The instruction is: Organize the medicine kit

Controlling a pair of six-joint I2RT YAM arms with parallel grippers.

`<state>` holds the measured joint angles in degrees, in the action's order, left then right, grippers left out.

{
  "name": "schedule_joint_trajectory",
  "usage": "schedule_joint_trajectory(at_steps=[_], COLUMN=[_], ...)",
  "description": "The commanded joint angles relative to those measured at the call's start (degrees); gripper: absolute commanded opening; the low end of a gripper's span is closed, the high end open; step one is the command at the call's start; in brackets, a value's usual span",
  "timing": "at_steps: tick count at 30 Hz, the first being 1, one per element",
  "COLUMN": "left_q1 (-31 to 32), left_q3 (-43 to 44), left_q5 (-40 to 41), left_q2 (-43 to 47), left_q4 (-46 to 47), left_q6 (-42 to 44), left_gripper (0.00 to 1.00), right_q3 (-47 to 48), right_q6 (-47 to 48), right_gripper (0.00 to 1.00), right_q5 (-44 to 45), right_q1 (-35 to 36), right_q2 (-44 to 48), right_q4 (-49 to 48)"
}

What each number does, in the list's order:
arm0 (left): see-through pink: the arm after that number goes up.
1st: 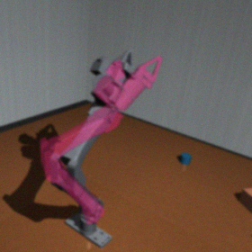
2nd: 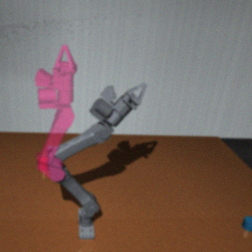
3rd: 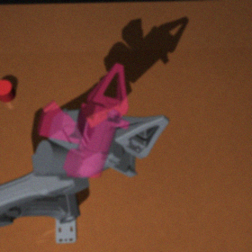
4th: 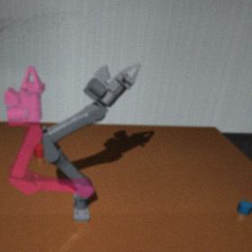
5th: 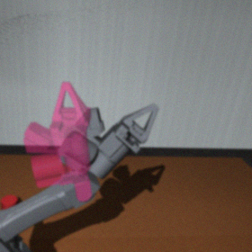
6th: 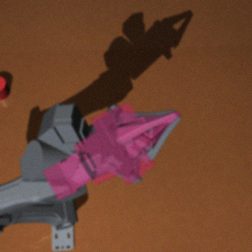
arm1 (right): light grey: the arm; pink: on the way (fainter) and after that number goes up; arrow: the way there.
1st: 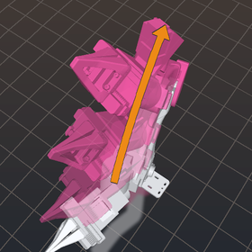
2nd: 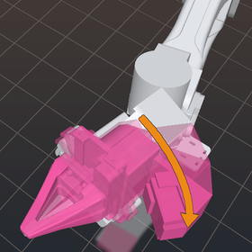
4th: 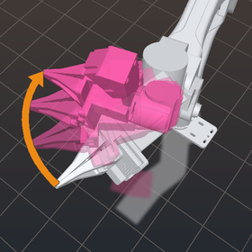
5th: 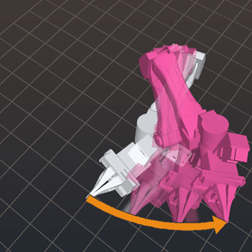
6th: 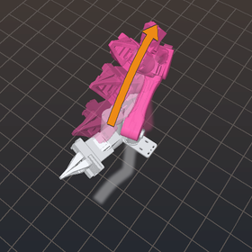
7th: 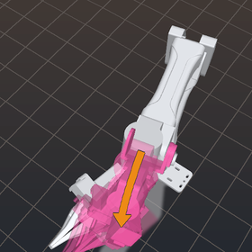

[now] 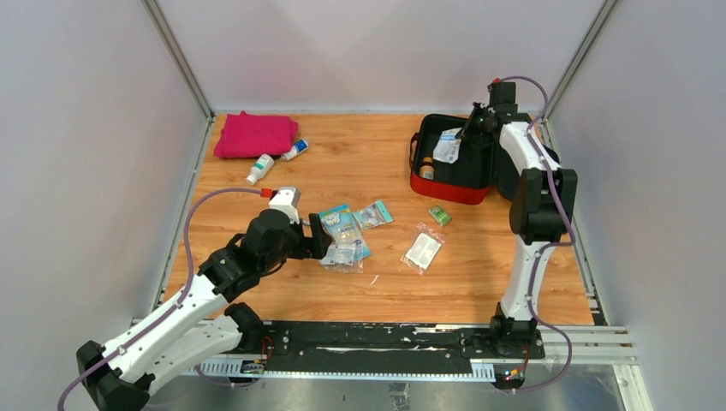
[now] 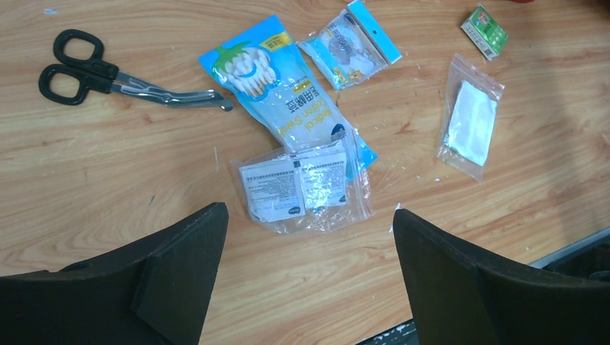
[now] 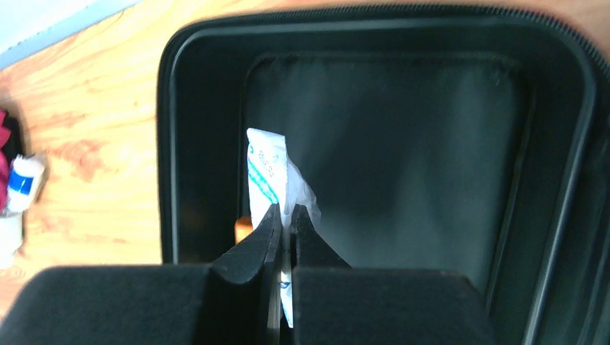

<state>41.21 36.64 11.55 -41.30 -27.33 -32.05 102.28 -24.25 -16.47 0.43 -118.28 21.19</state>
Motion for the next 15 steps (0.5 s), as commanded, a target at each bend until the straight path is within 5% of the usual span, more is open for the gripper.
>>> schedule_joint_trajectory(at_steps=[1,15], left_q1=[-0.3,-0.3], left_q3=[0.3,-0.6], left_q5=[3.4,3.8], left_q2=[0.3,-3.3], left_q4=[-1.0,0.8], left_q6=[0.7,1.2], left_gripper=[0.91,0.92], right_q3=[8.6,23.9], right_q6=[0.1,-5.2], right_gripper=[0.00,0.00], right_q5=[-1.4,-10.0], right_q1=[-2.5,-1.9], right_q2=[-6.7,-21.6], right_q4=[2.3,3.1])
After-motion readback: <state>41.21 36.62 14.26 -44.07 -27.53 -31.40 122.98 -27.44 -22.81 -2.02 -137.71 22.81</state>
